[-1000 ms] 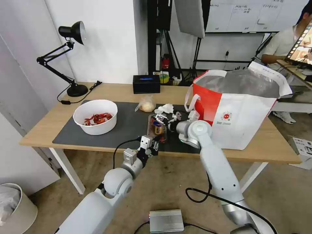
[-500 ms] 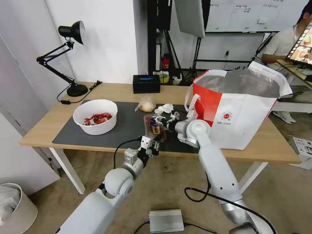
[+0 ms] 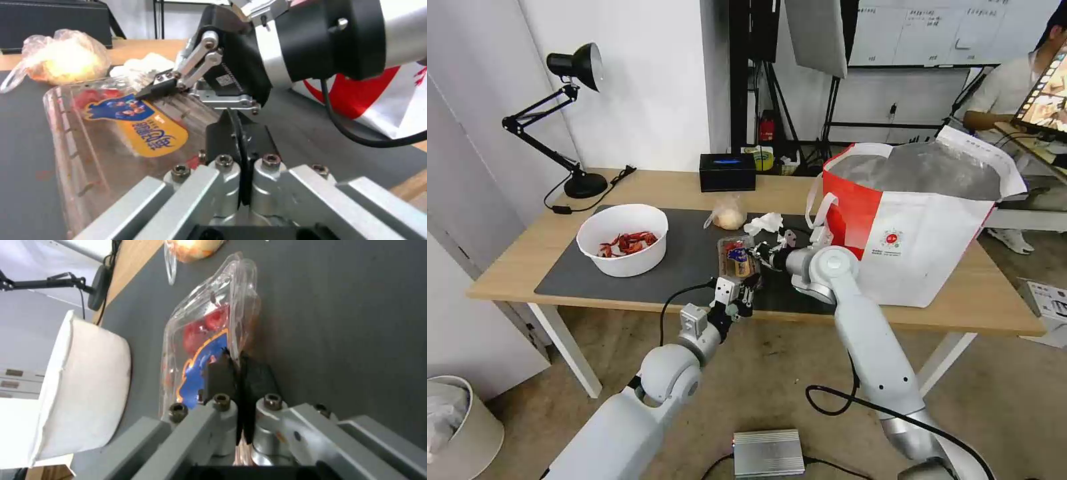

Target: Pick up the trash from the table and place it into the takeout bag.

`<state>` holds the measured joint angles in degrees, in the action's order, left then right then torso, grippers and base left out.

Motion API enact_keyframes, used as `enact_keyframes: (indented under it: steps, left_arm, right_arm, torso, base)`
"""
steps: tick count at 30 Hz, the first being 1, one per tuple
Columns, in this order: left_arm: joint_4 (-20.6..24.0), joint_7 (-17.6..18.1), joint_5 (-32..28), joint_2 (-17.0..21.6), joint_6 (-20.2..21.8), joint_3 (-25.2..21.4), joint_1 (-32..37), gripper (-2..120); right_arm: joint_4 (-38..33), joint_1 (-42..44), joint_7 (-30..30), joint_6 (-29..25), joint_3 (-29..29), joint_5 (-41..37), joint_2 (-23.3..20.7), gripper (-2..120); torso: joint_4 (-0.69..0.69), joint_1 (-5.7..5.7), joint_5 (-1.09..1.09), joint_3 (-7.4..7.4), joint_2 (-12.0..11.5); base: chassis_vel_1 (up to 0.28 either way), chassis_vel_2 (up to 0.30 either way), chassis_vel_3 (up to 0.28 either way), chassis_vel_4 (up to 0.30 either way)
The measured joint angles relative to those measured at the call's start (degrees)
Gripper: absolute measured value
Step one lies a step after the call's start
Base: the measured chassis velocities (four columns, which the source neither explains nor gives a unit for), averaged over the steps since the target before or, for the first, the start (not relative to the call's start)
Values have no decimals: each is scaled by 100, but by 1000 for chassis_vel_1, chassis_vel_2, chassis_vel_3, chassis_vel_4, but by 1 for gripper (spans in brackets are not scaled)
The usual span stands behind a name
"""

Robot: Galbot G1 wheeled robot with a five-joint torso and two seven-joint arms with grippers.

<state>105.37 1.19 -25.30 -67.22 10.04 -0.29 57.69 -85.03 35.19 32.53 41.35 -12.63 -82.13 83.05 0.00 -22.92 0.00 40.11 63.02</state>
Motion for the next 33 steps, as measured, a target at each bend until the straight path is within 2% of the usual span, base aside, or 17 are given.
enact_keyframes:
  steps: [13,21,24,25,27,28,29,30,32,33]
  left_arm:
    - [332,6,-104,260,-45,-508,318,0]
    - [686,19,-87,363,-156,-1076,803,1]
    - [846,76,-114,365,-176,-1301,952,15]
    - [846,76,-114,365,-176,-1301,952,15]
    - [973,117,-165,337,-177,-1438,1041,23]
    - [1072,127,-184,306,-177,-1536,1125,30]
    - [1072,127,-184,306,-177,-1536,1125,30]
    - [1178,128,-190,272,-177,-1650,1235,36]
    - [1209,128,-189,261,-178,-1687,1274,38]
    - [1285,126,-189,234,-177,-1794,1402,44]
  right_arm:
    - [29,-21,-88,-1,-65,-11,-16,0]
    - [-73,-31,-222,-4,-95,-8,-50,0]
    - [-148,-26,-229,-5,-94,0,-65,0]
    - [-148,-26,-229,-5,-94,0,-65,0]
    - [-248,-8,-230,-6,-96,7,-80,0]
    - [-322,11,-241,-7,-101,21,-98,0]
    - [-322,11,-241,-7,-101,21,-98,0]
    - [-424,35,-295,-8,-112,89,-133,0]
    - [-451,41,-307,-8,-114,107,-143,0]
    - [-577,63,-345,-8,-117,161,-194,0]
  torso:
    - [0,0,0,0,0]
    - [1,0,0,0,0]
    - [0,0,0,0,0]
    - [0,0,0,0,0]
    - [0,0,0,0,0]
    - [0,0,0,0,0]
    - [0,0,0,0,0]
    - [0,0,0,0,0]
    - [0,0,0,0,1]
    - [-1,0,0,0,0]
  base:
    - [0,0,0,0]
    - [0,0,0,0]
    - [0,0,0,0]
    - [0,0,0,0]
    - [0,0,0,0]
    - [0,0,0,0]
    - [0,0,0,0]
    - [0,0,0,0]
    - [0,0,0,0]
    - [0,0,0,0]
